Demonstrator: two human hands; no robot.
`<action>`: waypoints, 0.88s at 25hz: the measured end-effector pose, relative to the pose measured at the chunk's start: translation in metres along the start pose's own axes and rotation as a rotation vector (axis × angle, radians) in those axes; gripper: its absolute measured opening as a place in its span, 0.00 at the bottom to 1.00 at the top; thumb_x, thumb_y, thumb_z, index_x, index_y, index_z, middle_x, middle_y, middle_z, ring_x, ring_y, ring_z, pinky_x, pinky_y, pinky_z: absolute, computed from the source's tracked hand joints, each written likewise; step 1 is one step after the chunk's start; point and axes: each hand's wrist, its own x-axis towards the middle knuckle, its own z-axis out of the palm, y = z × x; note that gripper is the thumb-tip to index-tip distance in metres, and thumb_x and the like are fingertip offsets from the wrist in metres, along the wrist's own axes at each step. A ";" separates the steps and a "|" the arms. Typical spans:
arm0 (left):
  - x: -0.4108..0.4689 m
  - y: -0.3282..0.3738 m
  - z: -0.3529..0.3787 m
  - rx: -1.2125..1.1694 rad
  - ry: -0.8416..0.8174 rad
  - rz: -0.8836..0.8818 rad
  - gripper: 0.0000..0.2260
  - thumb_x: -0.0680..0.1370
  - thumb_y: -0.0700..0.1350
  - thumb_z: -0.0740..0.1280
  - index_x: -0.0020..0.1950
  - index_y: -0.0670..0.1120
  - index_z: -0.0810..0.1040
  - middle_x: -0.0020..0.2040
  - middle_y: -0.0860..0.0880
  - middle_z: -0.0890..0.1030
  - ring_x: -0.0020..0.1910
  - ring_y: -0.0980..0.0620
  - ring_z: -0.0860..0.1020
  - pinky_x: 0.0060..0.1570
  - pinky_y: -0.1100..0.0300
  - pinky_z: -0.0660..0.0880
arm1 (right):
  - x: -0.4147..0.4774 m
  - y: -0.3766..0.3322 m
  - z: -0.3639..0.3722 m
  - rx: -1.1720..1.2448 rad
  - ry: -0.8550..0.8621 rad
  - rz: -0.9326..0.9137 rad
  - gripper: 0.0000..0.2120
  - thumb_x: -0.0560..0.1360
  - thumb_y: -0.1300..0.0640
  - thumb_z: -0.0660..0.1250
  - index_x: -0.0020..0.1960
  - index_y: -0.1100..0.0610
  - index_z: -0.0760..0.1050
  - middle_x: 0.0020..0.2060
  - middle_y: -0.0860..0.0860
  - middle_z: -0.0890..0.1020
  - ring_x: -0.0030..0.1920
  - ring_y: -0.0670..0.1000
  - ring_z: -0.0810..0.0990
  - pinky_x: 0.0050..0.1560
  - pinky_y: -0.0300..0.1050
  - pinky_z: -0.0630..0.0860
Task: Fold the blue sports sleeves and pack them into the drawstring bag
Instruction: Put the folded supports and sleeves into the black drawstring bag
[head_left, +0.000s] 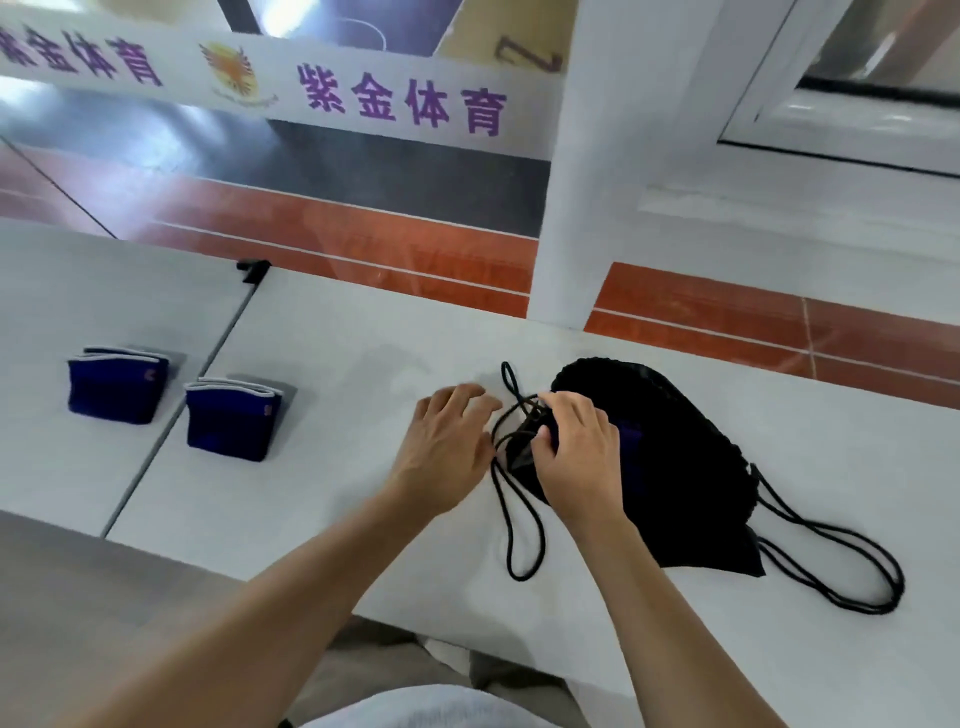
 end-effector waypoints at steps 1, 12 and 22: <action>-0.007 -0.012 -0.010 0.001 0.012 -0.019 0.17 0.76 0.43 0.66 0.64 0.49 0.76 0.64 0.50 0.75 0.63 0.46 0.72 0.62 0.52 0.67 | 0.002 -0.015 0.004 0.000 -0.009 -0.013 0.19 0.77 0.55 0.62 0.68 0.51 0.72 0.65 0.48 0.74 0.64 0.53 0.72 0.64 0.52 0.68; -0.084 -0.233 -0.106 0.008 -0.016 -0.168 0.14 0.77 0.46 0.62 0.62 0.49 0.75 0.61 0.49 0.76 0.58 0.44 0.74 0.60 0.50 0.69 | 0.009 -0.228 0.128 0.026 -0.030 -0.083 0.18 0.75 0.58 0.66 0.65 0.53 0.75 0.62 0.51 0.78 0.60 0.54 0.76 0.61 0.52 0.70; -0.118 -0.441 -0.151 0.084 -0.107 -0.200 0.21 0.75 0.39 0.65 0.68 0.47 0.73 0.65 0.47 0.76 0.63 0.41 0.73 0.62 0.47 0.67 | 0.009 -0.360 0.234 -0.043 -0.220 -0.095 0.25 0.74 0.51 0.66 0.70 0.50 0.68 0.64 0.49 0.74 0.63 0.55 0.73 0.64 0.52 0.66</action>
